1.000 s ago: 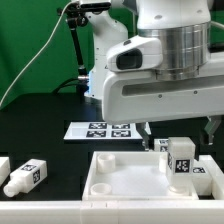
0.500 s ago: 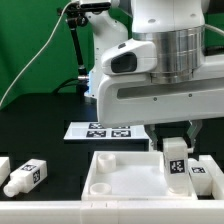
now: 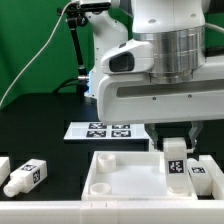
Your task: Assemble one leg
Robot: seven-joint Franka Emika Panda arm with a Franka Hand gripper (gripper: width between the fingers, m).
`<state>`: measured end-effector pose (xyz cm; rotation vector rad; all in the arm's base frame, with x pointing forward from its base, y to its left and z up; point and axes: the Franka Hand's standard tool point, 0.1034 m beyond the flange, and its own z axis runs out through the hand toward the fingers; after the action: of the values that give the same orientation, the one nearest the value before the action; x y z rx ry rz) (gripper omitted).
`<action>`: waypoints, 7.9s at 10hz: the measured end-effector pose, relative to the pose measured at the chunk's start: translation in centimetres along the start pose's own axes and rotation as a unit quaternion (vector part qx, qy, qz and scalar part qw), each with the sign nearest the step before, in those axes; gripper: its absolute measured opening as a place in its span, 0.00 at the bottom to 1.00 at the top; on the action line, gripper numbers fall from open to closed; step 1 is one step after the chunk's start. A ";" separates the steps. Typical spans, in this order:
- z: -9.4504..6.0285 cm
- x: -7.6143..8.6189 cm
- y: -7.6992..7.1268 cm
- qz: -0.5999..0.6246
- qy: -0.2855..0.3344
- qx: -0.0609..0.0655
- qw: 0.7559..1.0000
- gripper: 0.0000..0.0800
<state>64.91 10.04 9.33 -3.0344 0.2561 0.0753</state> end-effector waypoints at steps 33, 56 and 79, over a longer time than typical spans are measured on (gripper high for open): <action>0.1 0.5 -0.9 -0.268 0.018 -0.036 0.963 0.35; 0.5 -0.1 -2.1 0.277 0.025 0.015 0.961 0.81; 0.5 0.7 -1.2 0.040 0.055 -0.012 0.998 0.35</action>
Offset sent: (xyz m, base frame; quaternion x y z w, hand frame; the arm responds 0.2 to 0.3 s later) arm -0.0144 0.0161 -0.0030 -0.0120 0.0179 0.2903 0.9567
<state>65.75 11.17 8.91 -3.0566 0.3891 -0.0837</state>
